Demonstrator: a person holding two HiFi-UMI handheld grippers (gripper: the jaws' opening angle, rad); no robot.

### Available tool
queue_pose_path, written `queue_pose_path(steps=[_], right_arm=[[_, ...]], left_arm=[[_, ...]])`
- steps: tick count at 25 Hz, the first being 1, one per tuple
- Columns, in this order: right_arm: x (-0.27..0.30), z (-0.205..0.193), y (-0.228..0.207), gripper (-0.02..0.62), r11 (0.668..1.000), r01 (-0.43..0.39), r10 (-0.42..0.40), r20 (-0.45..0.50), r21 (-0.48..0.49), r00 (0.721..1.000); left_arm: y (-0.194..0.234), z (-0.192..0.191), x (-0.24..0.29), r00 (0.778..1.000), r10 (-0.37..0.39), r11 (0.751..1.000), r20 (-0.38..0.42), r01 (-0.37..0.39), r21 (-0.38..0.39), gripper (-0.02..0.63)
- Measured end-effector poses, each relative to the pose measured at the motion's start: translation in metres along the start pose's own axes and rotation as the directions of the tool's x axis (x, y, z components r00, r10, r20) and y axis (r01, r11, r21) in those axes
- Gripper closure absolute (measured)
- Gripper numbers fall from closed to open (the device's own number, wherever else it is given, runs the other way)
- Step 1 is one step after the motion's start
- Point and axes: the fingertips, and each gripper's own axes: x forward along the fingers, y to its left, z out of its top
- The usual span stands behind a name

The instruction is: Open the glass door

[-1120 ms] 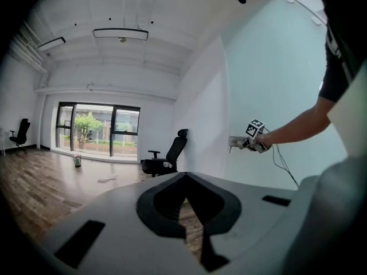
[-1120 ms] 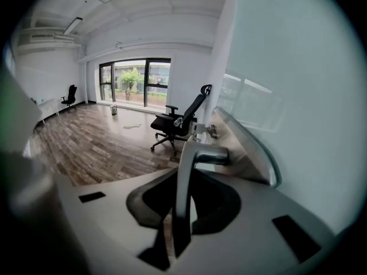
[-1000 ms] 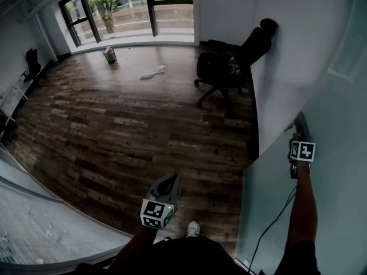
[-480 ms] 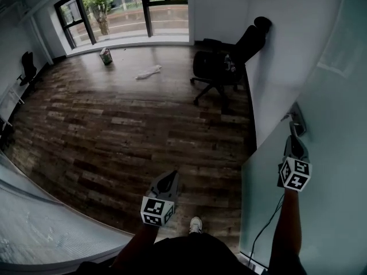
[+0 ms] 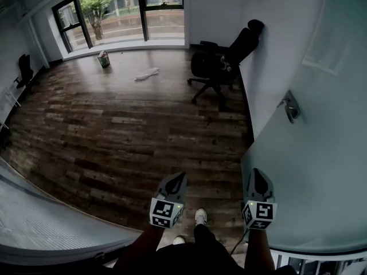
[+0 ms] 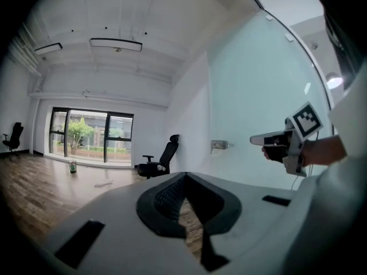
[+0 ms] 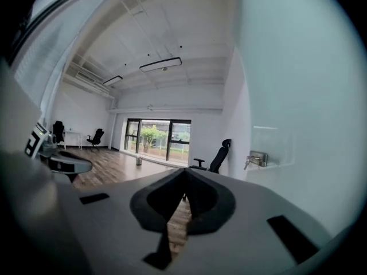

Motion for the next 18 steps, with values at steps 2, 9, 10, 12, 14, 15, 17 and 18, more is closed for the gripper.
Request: queue_pose_path(steps=[2, 9, 10, 12, 14, 15, 17, 18], right_arm=[[-0.033, -0.009, 0.020, 0.578, 1.000, 0.016, -0.017, 0.005, 0.018, 1.000], [-0.108, -0.028, 0.067, 0.578, 1.000, 0.002, 0.000, -0.040, 0.030, 0.999], [-0.118, -0.027, 0.071, 0.578, 1.000, -0.005, 0.005, -0.028, 0.019, 1.000], [-0.139, -0.025, 0.077, 0.578, 1.000, -0.010, 0.010, 0.006, -0.004, 1.000], [-0.158, -0.028, 0.080, 0.578, 1.000, -0.013, 0.013, 0.024, -0.005, 1.000], [-0.167, -0.031, 0.081, 0.578, 1.000, -0.017, 0.017, 0.026, 0.001, 1.000], [-0.184, -0.034, 0.081, 0.578, 1.000, -0.030, 0.029, 0.028, 0.007, 0.999], [-0.194, -0.036, 0.080, 0.578, 0.999, -0.036, 0.036, 0.028, 0.007, 0.999]], left_arm=[[-0.013, -0.003, -0.022, 1.000, -0.018, 1.000, 0.013, 0.018, -0.010, 0.609], [-0.049, -0.014, -0.086, 0.999, -0.037, 0.999, -0.002, 0.037, -0.015, 0.609], [-0.052, -0.016, -0.094, 1.000, -0.029, 1.000, -0.004, 0.029, -0.012, 0.609], [-0.061, -0.017, -0.112, 1.000, -0.023, 1.000, 0.004, 0.023, -0.008, 0.609], [-0.074, -0.016, -0.129, 0.999, -0.042, 0.999, 0.023, 0.042, -0.005, 0.609], [-0.083, -0.017, -0.138, 0.998, -0.053, 0.999, 0.030, 0.054, -0.002, 0.609], [-0.104, -0.019, -0.152, 0.998, -0.061, 0.998, 0.028, 0.061, -0.001, 0.609], [-0.114, -0.021, -0.159, 0.998, -0.058, 0.998, 0.025, 0.058, -0.001, 0.609]])
